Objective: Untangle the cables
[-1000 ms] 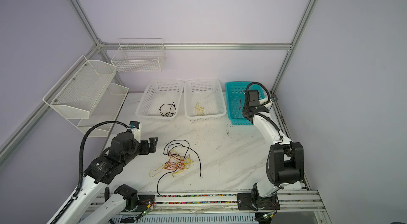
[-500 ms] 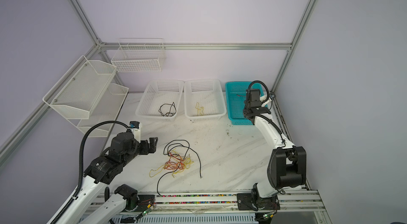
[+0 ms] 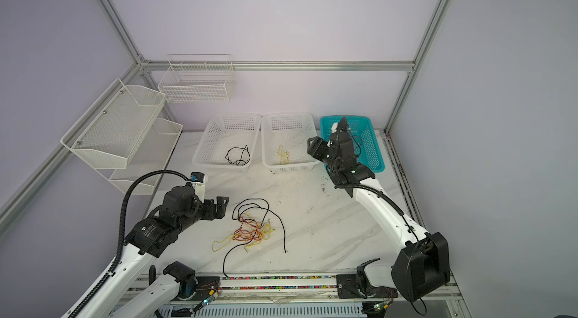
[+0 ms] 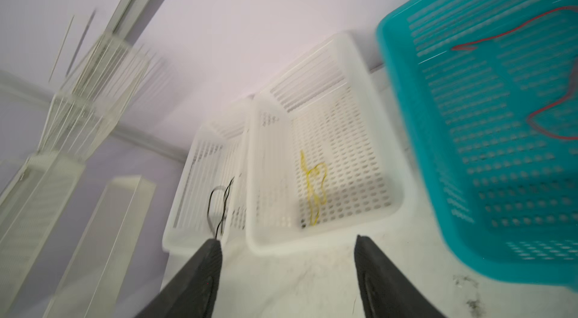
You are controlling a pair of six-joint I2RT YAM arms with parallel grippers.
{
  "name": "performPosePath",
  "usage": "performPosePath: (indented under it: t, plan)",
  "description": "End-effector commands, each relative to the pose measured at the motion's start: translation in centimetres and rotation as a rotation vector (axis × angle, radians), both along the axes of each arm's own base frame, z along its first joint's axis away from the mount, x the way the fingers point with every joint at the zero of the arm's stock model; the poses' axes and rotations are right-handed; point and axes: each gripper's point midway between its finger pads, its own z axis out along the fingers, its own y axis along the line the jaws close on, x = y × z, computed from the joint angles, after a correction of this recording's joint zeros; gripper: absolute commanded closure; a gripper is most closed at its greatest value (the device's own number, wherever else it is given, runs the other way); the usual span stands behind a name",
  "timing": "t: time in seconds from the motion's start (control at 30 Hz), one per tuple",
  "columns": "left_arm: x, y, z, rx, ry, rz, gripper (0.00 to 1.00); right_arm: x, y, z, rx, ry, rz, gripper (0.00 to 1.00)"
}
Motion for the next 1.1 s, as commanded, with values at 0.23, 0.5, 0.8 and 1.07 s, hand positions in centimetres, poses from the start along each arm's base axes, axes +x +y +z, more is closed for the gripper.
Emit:
performPosePath:
  t: [0.23,0.5,0.8,1.07]
  plan:
    - [-2.6,-5.7,-1.5,-0.250,0.268,-0.135,0.00,-13.4,11.1,-9.0,-0.161,0.047,0.529,0.30]
    - [-4.9,-7.8,-3.1,-0.384,0.355,-0.169,0.00,-19.2,15.5,-16.7,-0.272,0.148,0.683,0.30]
    - [-5.4,-8.4,-5.8,-0.344,0.434,-0.140,0.07,-20.0,17.4,-19.9,-0.271,0.185,0.678,0.32]
    - [-5.3,-8.7,-8.6,-0.351,0.458,-0.106,0.22,-19.1,17.6,-20.8,-0.285,0.183,0.627,0.53]
